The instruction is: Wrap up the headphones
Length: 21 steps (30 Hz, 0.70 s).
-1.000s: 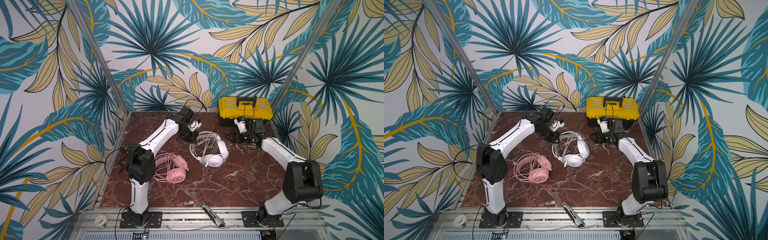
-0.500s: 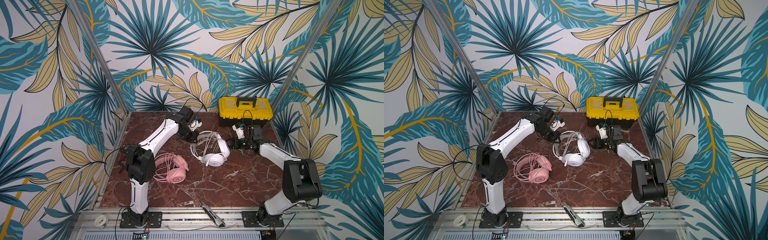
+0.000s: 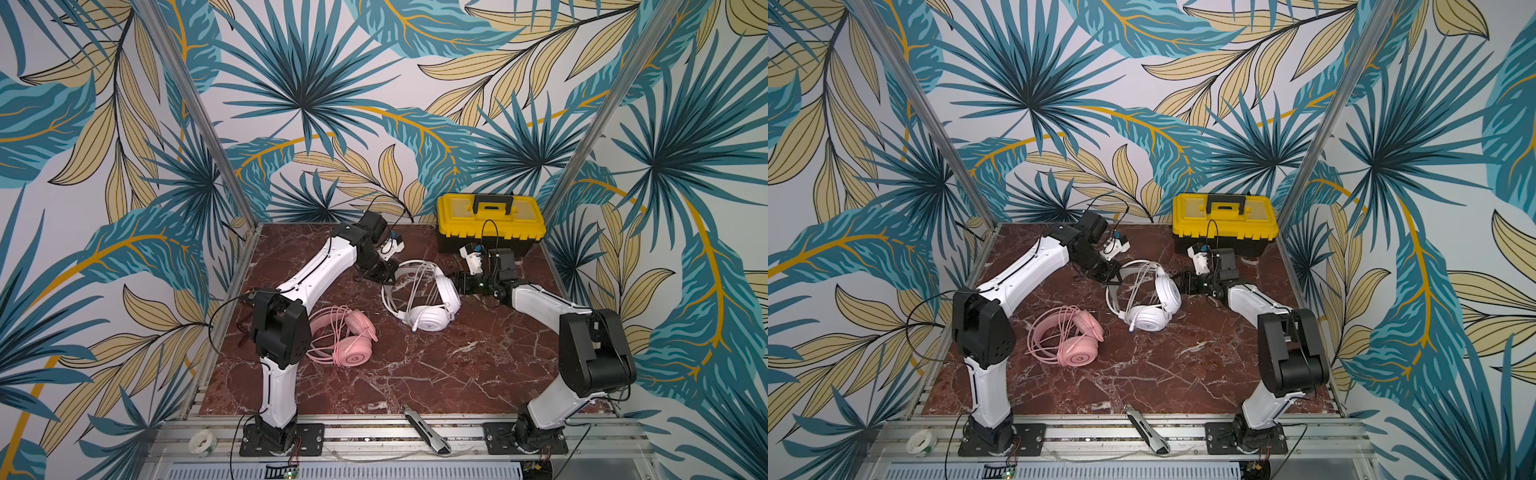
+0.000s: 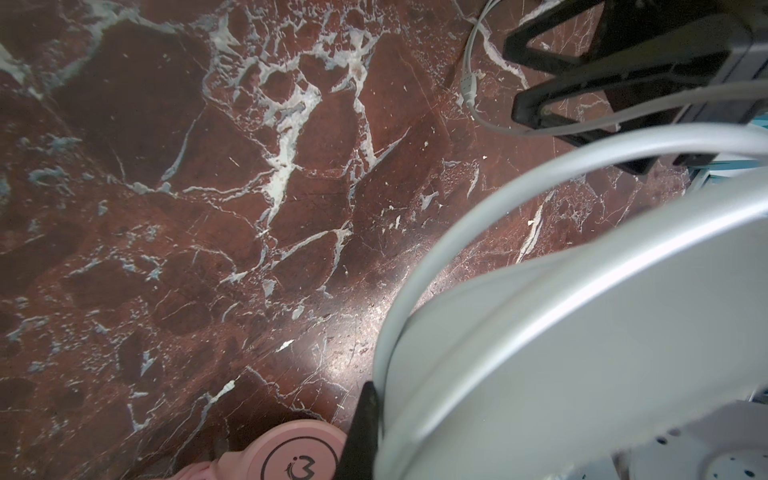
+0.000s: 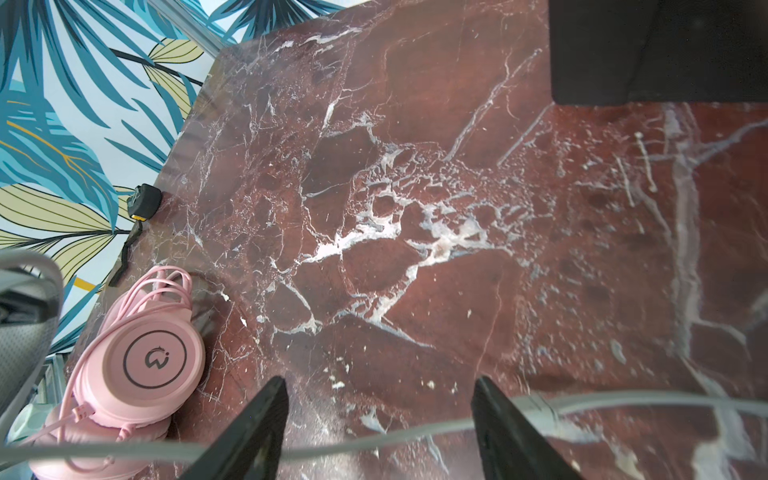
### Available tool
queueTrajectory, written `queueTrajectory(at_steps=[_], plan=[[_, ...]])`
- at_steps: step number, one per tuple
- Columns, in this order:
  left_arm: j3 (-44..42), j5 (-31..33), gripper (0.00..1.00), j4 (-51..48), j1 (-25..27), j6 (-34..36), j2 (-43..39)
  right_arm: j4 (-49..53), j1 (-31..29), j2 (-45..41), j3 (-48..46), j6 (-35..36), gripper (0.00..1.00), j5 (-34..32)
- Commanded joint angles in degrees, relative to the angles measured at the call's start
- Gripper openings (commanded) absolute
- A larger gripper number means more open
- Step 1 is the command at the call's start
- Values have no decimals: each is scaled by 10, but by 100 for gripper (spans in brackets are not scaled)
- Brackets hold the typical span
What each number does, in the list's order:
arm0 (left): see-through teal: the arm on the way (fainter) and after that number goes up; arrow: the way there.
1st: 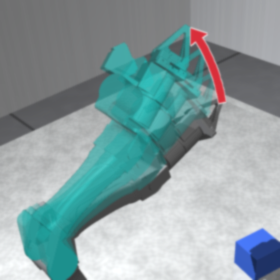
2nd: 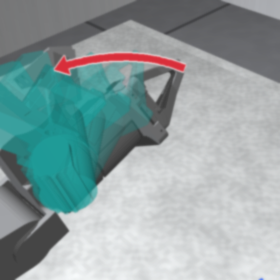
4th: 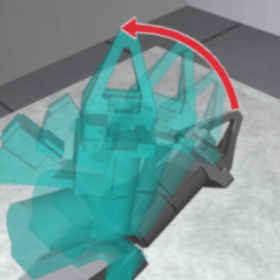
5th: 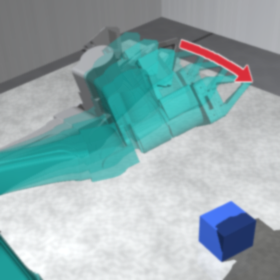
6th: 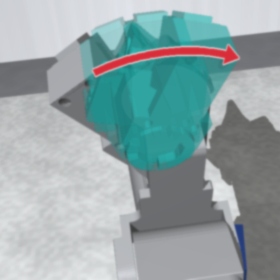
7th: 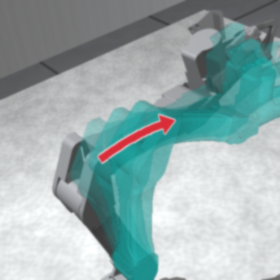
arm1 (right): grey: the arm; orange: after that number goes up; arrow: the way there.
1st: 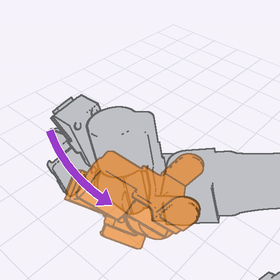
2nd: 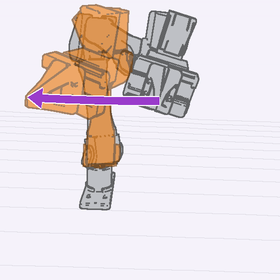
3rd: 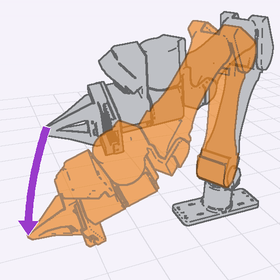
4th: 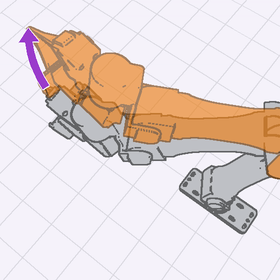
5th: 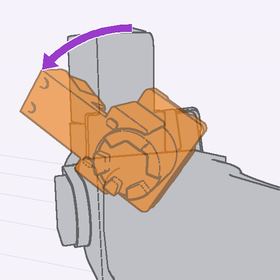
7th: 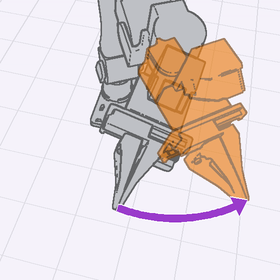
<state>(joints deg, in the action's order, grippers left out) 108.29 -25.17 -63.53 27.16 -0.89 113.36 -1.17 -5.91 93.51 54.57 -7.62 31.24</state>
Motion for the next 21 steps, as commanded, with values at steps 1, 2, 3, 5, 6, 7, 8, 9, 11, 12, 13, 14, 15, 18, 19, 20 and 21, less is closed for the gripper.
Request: queueTrajectory(at_steps=[1,2,3,5,6,7,8,9,11,12,13,14,15,18,19,20,21], plan=[[24,-36,0,7,-3,-7,-5,-27,0,-48,-36,-23,71,-31],[24,-36,0,6,-3,-8,-4,-31,-1,-59,-46,-25,71,-34],[23,-36,0,5,-3,-8,-4,-36,-1,-73,-58,-29,71,-37],[22,-37,0,5,-3,-6,-5,-44,-1,-95,-80,-28,71,-30],[21,-35,0,5,-3,-6,-6,-44,-1,-105,-90,-25,71,-23],[21,-35,0,5,-3,-6,-7,-44,-1,-109,-98,-24,71,-18],[20,-35,0,5,-3,-6,-7,-41,-1,-111,-104,-24,71,-10],[19,-35,0,5,-3,-6,-8,-33,-2,-108,-106,-23,71,-3],[19,-36,0,5,-3,-7,-9,-24,-8,-101,-107,-22,71,1],[18,-37,0,5,-3,-7,-9,-25,-13,-96,-107,-19,71,-2],[19,-37,0,5,-3,-8,-10,-29,-16,-93,-106,-18,71,-3],[19,-37,0,5,-3,-8,-10,-37,-20,-88,-103,-17,71,-5],[19,-37,0,6,-3,-8,-11,-42,-22,-80,-97,-19,71,-7],[18,-39,0,6,-2,-10,-14,-55,-25,-44,-66,-31,71,-11],[17,-39,0,5,-2,-11,-14,-60,-25,-31,-56,-34,71,-7],[16,-37,0,5,-1,-12,-15,-64,-27,-17,-44,-38,71,-2],[15,-37,0,5,-1,-12,-16,-66,-30,0,-27,-42,70,-2]])
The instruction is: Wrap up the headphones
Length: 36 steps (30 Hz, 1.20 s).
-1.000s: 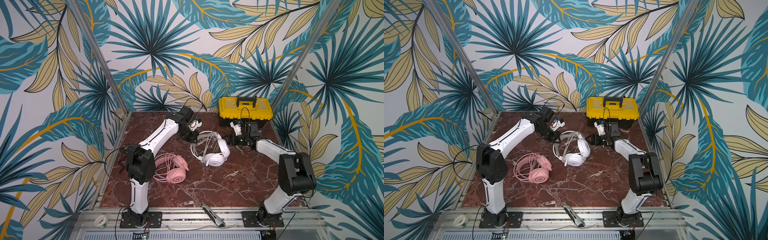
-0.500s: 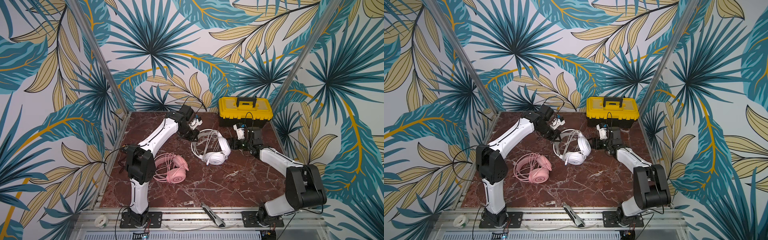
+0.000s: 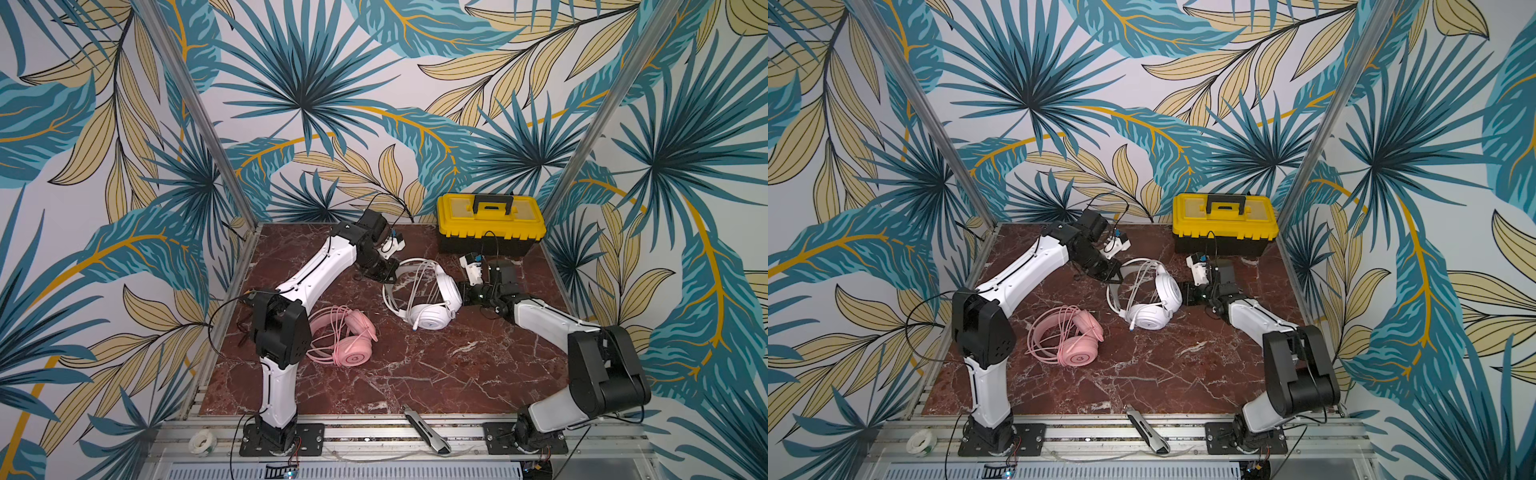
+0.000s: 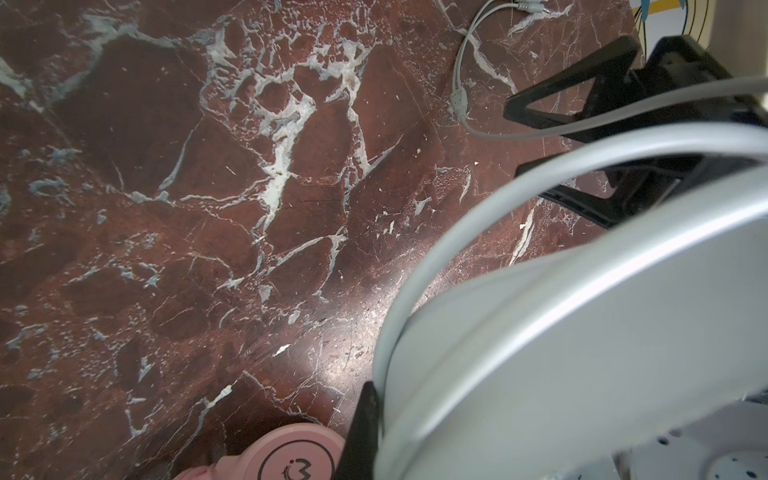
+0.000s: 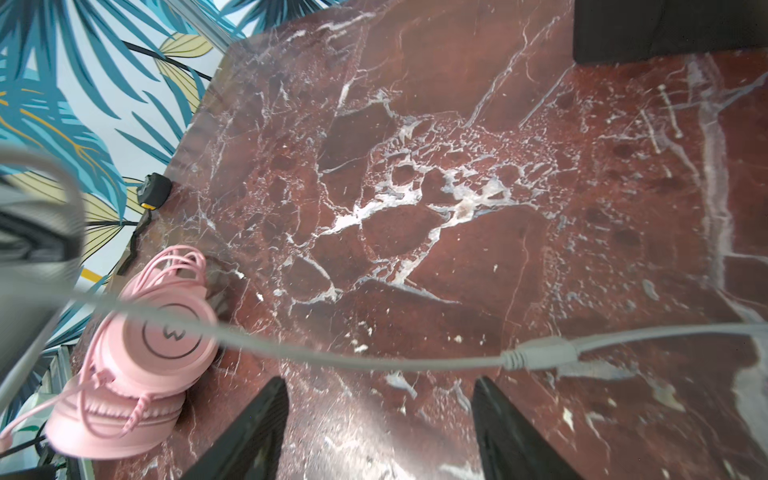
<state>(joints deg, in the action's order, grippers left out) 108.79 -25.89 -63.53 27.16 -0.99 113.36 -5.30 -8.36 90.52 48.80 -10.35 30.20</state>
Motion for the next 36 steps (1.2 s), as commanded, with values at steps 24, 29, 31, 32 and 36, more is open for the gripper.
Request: queueTrajectory(at_steps=[24,29,31,32,36], plan=[[56,-70,0,7,-1,-42,-24,-70,-38,224,140,-78,53,146],[67,-73,0,6,-2,-48,-21,-72,-51,237,142,-80,50,167],[69,-71,0,7,-2,-50,-23,-76,-54,239,141,-83,47,172],[70,-70,0,6,-2,-51,-23,-82,-55,239,139,-87,45,177],[75,-61,0,6,-5,-60,-20,-112,-60,229,121,-103,37,197]])
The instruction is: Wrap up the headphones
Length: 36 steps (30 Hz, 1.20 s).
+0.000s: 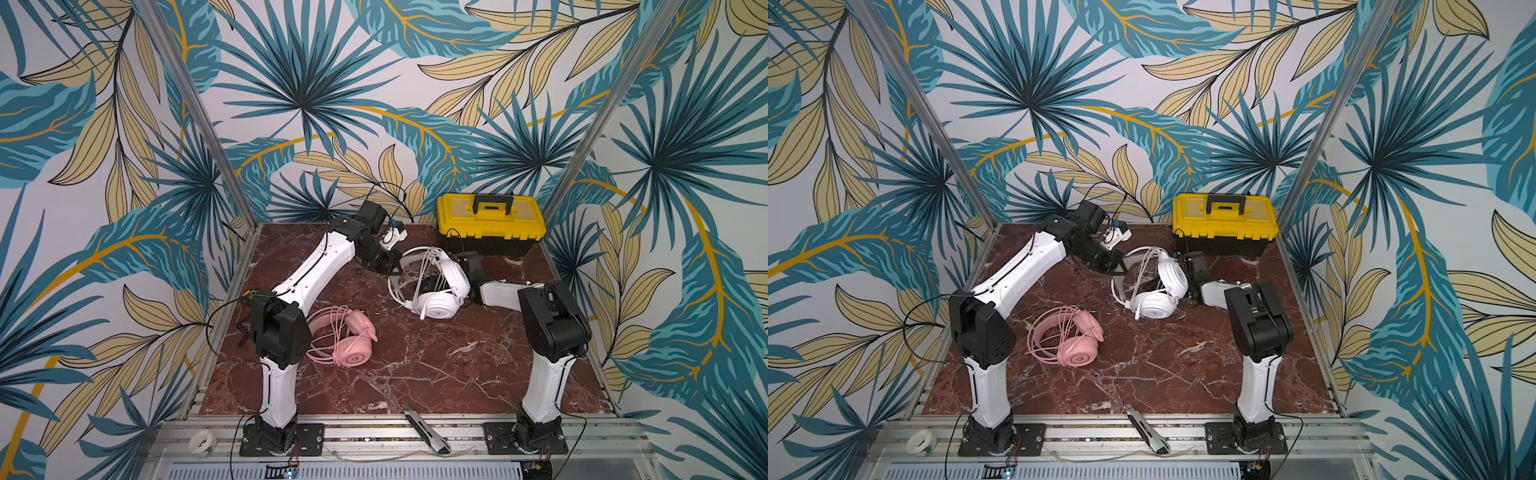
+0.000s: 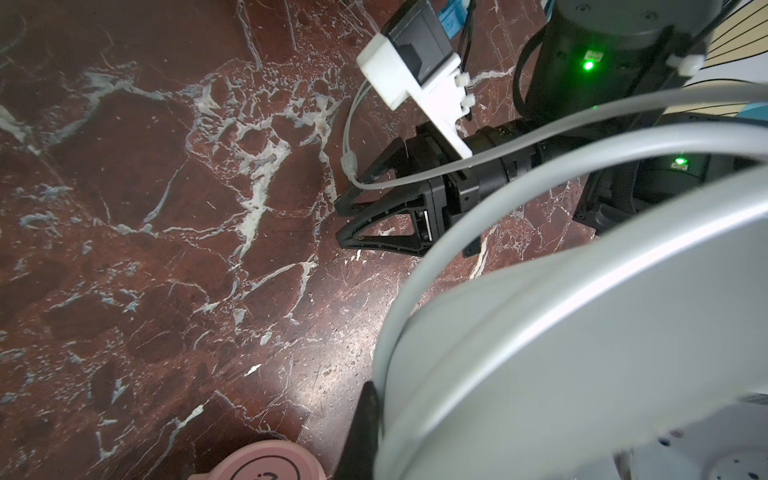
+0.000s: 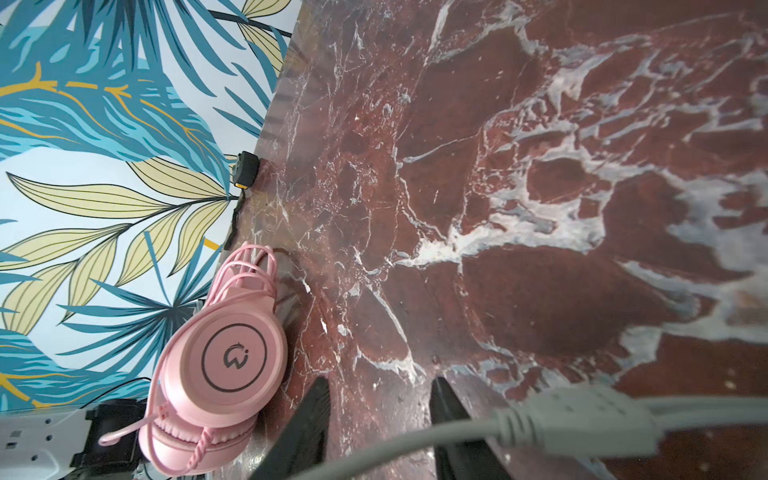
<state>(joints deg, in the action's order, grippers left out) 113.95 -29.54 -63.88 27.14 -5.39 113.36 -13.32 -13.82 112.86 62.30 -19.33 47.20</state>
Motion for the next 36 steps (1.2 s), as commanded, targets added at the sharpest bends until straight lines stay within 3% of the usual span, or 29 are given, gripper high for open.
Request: queueTrajectory(at_steps=[1,6,16,24,31,36], plan=[[25,-28,0,9,-5,-16,-20,-39,-7,0,-22,-16,36,27],[23,-29,0,10,-5,-11,-20,-82,-7,-62,-88,-15,38,-1],[14,-33,0,10,-8,-7,-21,-161,-6,-214,-238,-17,55,-119],[5,-41,0,10,-9,-8,-21,-83,-6,-299,-269,61,65,-196],[-2,-50,0,10,-9,-4,-24,-107,-5,-264,-236,140,70,-221],[-9,-54,0,9,-9,-4,-25,-145,-6,-184,-179,127,70,-204]])
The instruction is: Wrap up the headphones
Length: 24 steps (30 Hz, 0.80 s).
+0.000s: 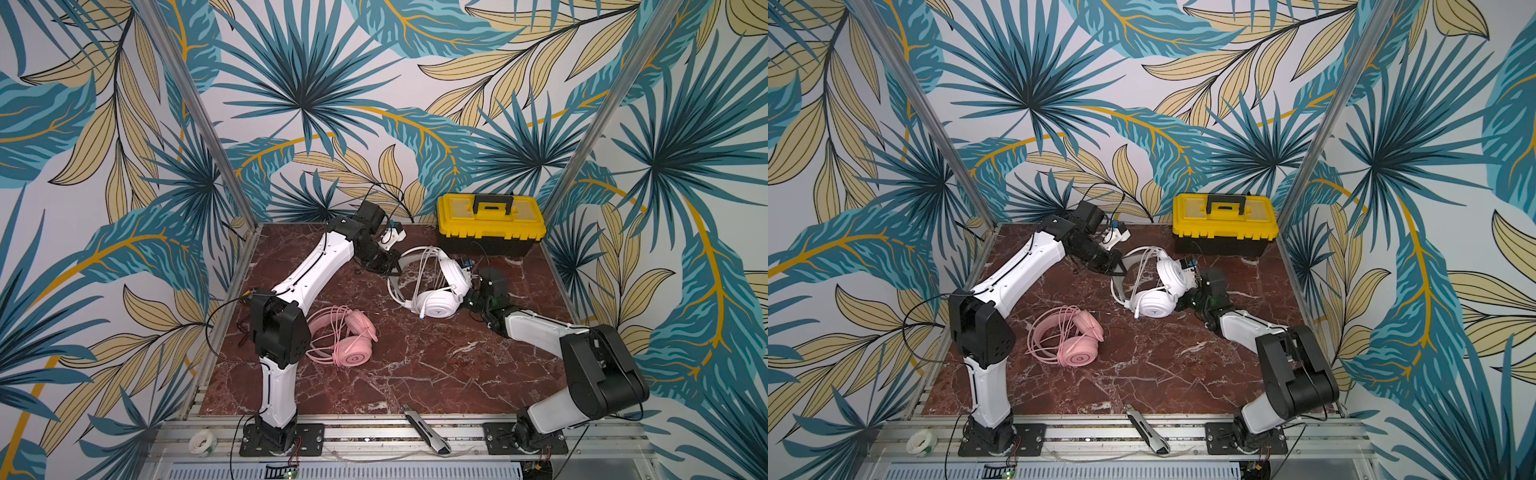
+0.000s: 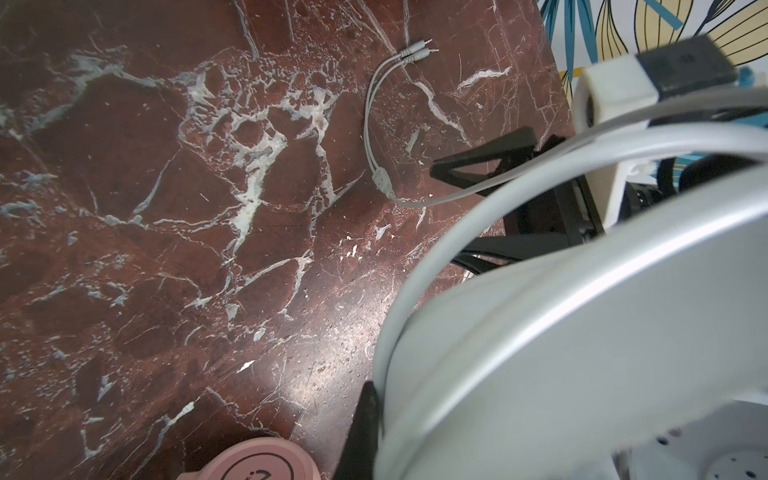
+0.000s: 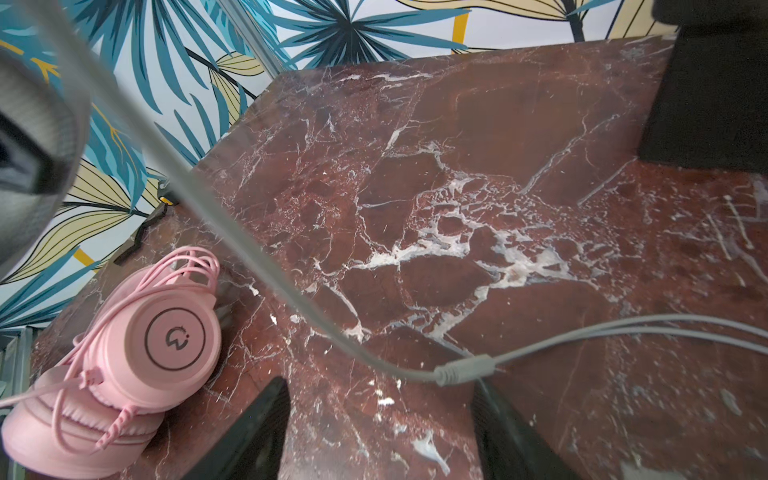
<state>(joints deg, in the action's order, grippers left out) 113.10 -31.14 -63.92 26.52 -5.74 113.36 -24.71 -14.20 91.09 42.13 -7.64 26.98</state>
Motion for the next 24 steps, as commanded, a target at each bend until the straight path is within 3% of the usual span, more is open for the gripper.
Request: queueTrajectory(at_steps=[1,5,13,18,24], plan=[[-2,-40,0,9,-3,-1,-25,-46,-2,49,31,3,70,-4],[-4,-41,0,9,-3,-1,-29,-90,-2,105,68,-25,67,1],[2,-41,0,10,-3,-3,-37,-172,-2,217,113,-121,46,93],[13,-47,0,10,-4,-6,-36,-194,-5,240,109,-155,32,119],[38,-34,0,10,-5,-20,-28,-185,-7,235,97,-166,23,137]])
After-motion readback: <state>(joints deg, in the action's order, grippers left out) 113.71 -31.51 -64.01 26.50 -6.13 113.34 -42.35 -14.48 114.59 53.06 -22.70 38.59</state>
